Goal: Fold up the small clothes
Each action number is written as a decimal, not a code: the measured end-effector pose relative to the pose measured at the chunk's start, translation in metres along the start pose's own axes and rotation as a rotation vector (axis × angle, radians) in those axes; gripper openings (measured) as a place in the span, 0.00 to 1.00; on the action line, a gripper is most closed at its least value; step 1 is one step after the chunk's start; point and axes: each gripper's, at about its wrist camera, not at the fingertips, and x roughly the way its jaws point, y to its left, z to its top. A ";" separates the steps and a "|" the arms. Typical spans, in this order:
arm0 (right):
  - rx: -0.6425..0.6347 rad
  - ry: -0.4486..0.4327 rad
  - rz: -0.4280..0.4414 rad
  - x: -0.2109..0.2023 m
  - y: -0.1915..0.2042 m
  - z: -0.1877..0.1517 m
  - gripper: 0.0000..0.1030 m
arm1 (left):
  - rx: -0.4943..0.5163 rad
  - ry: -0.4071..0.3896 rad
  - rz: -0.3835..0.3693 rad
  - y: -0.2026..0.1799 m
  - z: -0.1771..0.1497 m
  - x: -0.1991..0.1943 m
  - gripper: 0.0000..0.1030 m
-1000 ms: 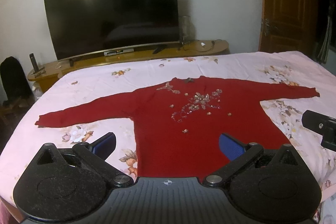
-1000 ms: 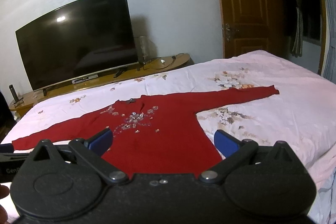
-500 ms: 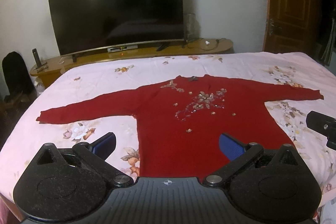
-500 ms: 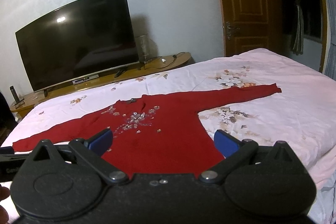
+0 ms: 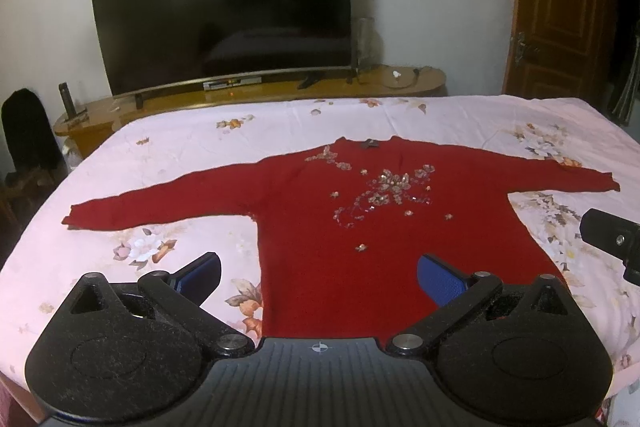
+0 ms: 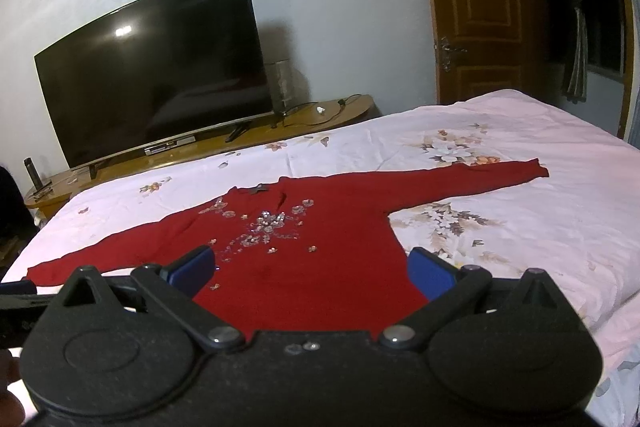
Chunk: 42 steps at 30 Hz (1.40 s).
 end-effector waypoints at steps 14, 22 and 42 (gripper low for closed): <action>-0.028 0.034 0.035 0.030 0.015 0.010 0.99 | -0.052 0.054 0.041 0.018 0.005 0.037 1.00; -0.024 0.044 0.072 0.053 0.022 0.013 0.99 | -0.081 0.090 0.096 0.036 0.009 0.071 1.00; -0.116 0.071 0.172 0.137 0.068 0.033 0.99 | -0.161 0.169 0.256 0.086 0.025 0.164 1.00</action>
